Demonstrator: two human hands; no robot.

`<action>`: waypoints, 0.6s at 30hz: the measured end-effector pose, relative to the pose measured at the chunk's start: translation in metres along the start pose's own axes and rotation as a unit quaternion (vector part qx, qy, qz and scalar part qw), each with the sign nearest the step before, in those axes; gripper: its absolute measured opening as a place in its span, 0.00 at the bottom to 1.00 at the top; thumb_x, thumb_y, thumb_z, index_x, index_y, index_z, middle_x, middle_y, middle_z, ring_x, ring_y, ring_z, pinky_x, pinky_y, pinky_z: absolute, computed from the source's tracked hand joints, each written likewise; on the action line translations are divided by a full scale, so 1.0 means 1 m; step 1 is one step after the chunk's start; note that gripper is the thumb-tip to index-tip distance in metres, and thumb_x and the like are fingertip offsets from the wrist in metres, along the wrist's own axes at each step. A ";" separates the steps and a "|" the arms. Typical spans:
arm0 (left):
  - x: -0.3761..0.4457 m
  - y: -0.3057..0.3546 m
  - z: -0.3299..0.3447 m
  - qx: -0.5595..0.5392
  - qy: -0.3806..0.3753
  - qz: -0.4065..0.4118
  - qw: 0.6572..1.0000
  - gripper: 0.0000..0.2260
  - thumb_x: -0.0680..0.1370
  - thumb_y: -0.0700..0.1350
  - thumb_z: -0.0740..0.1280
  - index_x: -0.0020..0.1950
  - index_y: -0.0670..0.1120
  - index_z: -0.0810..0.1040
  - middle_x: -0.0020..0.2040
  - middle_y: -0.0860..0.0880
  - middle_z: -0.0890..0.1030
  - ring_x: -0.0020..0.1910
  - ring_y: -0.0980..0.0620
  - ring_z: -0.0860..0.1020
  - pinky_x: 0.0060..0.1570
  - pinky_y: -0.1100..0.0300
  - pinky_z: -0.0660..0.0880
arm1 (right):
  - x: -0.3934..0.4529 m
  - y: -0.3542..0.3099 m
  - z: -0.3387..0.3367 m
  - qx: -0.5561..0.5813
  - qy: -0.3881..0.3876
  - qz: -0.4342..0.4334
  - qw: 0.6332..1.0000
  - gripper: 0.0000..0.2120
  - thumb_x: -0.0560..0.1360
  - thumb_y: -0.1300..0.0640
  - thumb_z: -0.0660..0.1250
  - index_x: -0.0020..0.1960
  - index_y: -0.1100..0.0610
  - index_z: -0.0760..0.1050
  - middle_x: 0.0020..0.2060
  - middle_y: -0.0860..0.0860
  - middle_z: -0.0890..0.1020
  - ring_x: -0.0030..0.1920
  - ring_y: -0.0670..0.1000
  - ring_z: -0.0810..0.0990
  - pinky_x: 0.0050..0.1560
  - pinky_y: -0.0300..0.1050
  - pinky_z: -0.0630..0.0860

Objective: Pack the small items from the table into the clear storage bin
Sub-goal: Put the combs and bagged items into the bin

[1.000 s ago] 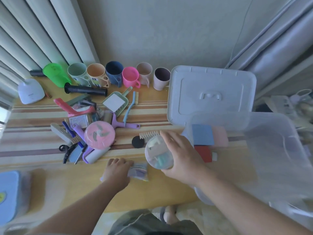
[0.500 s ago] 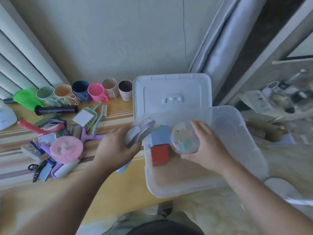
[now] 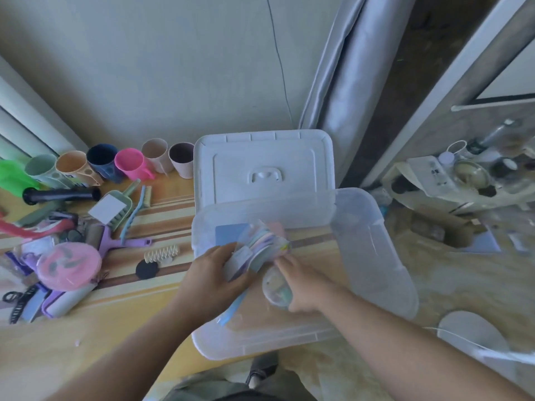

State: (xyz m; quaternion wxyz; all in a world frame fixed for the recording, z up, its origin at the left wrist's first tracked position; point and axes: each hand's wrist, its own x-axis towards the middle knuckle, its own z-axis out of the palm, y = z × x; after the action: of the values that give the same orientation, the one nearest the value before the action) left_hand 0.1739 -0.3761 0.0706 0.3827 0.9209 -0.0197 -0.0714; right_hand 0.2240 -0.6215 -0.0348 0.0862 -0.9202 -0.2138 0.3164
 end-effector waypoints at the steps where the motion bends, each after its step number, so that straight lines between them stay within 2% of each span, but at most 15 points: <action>1: 0.000 -0.002 0.001 -0.004 0.005 -0.010 1.000 0.10 0.75 0.61 0.71 0.53 0.61 0.78 0.44 0.60 0.81 0.45 0.58 0.78 0.40 0.61 0.72 | 0.008 -0.005 0.002 -0.016 0.003 -0.008 1.000 0.48 0.64 0.51 0.81 0.77 0.45 0.59 0.75 0.51 0.62 0.68 0.61 0.75 0.61 0.54 0.80; 3: -0.001 -0.005 0.003 -0.002 0.014 -0.030 0.999 0.11 0.74 0.63 0.70 0.53 0.62 0.76 0.44 0.61 0.81 0.44 0.58 0.78 0.38 0.62 0.71 | 0.022 -0.013 0.005 -0.043 0.000 0.006 0.999 0.42 0.70 0.47 0.79 0.77 0.41 0.60 0.73 0.54 0.65 0.64 0.63 0.78 0.57 0.55 0.81; 5: -0.004 -0.006 0.006 0.005 0.021 -0.039 0.999 0.13 0.73 0.65 0.69 0.53 0.62 0.75 0.43 0.62 0.80 0.42 0.59 0.78 0.35 0.65 0.69 | 0.029 -0.022 0.004 -0.055 -0.005 0.035 0.998 0.35 0.77 0.38 0.72 0.79 0.43 0.60 0.69 0.58 0.73 0.61 0.64 0.81 0.57 0.54 0.80; 6: -0.006 -0.006 0.008 0.003 0.020 -0.039 0.999 0.13 0.73 0.66 0.69 0.53 0.62 0.75 0.42 0.62 0.80 0.42 0.60 0.78 0.34 0.67 0.69 | 0.032 -0.025 0.005 -0.053 -0.008 0.047 0.997 0.35 0.79 0.38 0.70 0.80 0.43 0.58 0.69 0.58 0.73 0.61 0.64 0.81 0.55 0.54 0.80; 8: -0.008 -0.006 0.011 -0.003 0.012 -0.038 0.999 0.13 0.74 0.65 0.69 0.53 0.62 0.75 0.43 0.63 0.80 0.43 0.61 0.78 0.34 0.68 0.69 | 0.038 -0.028 0.015 -0.080 -0.002 0.042 0.996 0.39 0.77 0.45 0.73 0.81 0.41 0.55 0.69 0.57 0.71 0.60 0.65 0.82 0.50 0.53 0.79; 9: -0.008 -0.006 0.012 -0.004 0.006 -0.037 0.999 0.12 0.74 0.64 0.70 0.53 0.62 0.75 0.44 0.63 0.80 0.44 0.61 0.78 0.35 0.69 0.69 | 0.039 -0.026 0.018 -0.092 -0.007 0.032 0.995 0.40 0.76 0.47 0.75 0.81 0.42 0.56 0.68 0.56 0.73 0.61 0.63 0.82 0.48 0.50 0.77; 10: -0.008 -0.007 0.014 -0.004 0.001 -0.035 0.999 0.12 0.74 0.64 0.71 0.54 0.62 0.75 0.46 0.64 0.80 0.45 0.61 0.78 0.36 0.69 0.70 | 0.039 -0.023 0.021 -0.079 -0.028 0.032 0.996 0.38 0.76 0.48 0.76 0.80 0.45 0.60 0.67 0.55 0.76 0.61 0.61 0.83 0.45 0.44 0.75; 12: -0.008 -0.008 0.016 0.002 -0.010 -0.032 0.999 0.13 0.74 0.65 0.71 0.54 0.63 0.75 0.47 0.66 0.79 0.46 0.62 0.78 0.37 0.70 0.71 | 0.042 -0.018 0.026 -0.051 -0.050 0.035 0.997 0.22 0.82 0.48 0.68 0.75 0.47 0.71 0.63 0.56 0.81 0.62 0.60 0.82 0.36 0.34 0.69; 13: -0.008 -0.009 0.018 0.007 -0.014 -0.031 0.999 0.13 0.74 0.66 0.70 0.55 0.63 0.75 0.47 0.66 0.79 0.47 0.63 0.77 0.38 0.70 0.71 | 0.037 -0.017 0.023 -0.078 -0.059 0.023 0.995 0.16 0.85 0.48 0.63 0.71 0.47 0.74 0.60 0.57 0.82 0.62 0.60 0.82 0.37 0.37 0.69; 14: -0.008 -0.010 0.019 0.011 -0.019 -0.030 0.999 0.14 0.74 0.66 0.70 0.55 0.64 0.74 0.46 0.66 0.79 0.48 0.64 0.77 0.38 0.70 0.71 | 0.033 -0.018 0.020 -0.092 -0.055 0.009 0.994 0.14 0.85 0.48 0.62 0.69 0.48 0.74 0.59 0.58 0.82 0.61 0.61 0.82 0.41 0.41 0.72; 16: -0.008 -0.014 0.020 0.018 -0.031 -0.031 0.999 0.16 0.73 0.67 0.70 0.58 0.66 0.73 0.47 0.66 0.78 0.49 0.65 0.76 0.40 0.70 0.71 | 0.024 -0.018 0.011 -0.077 -0.049 -0.029 0.995 0.22 0.83 0.52 0.67 0.75 0.50 0.69 0.66 0.57 0.80 0.64 0.62 0.81 0.54 0.50 0.78; 17: -0.008 -0.016 0.022 0.022 -0.034 -0.030 0.999 0.17 0.73 0.66 0.70 0.59 0.65 0.73 0.48 0.66 0.78 0.49 0.64 0.76 0.41 0.69 0.72 | 0.017 -0.016 0.001 -0.060 -0.056 -0.034 0.996 0.24 0.81 0.53 0.68 0.76 0.50 0.68 0.68 0.55 0.79 0.65 0.61 0.80 0.58 0.53 0.79; 18: -0.009 -0.017 0.023 0.030 -0.035 -0.025 0.999 0.19 0.73 0.66 0.70 0.61 0.64 0.74 0.50 0.65 0.78 0.48 0.63 0.76 0.42 0.67 0.72 | 0.010 -0.012 -0.008 -0.035 -0.051 -0.025 0.998 0.21 0.81 0.52 0.67 0.74 0.48 0.71 0.67 0.54 0.80 0.63 0.60 0.81 0.58 0.54 0.79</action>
State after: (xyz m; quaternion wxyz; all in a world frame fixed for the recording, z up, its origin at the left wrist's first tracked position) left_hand 0.1615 -0.3792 0.0435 0.3521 0.9291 -0.0119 -0.1127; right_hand 0.2321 -0.6068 -0.0301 0.0510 -0.8996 -0.2518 0.3531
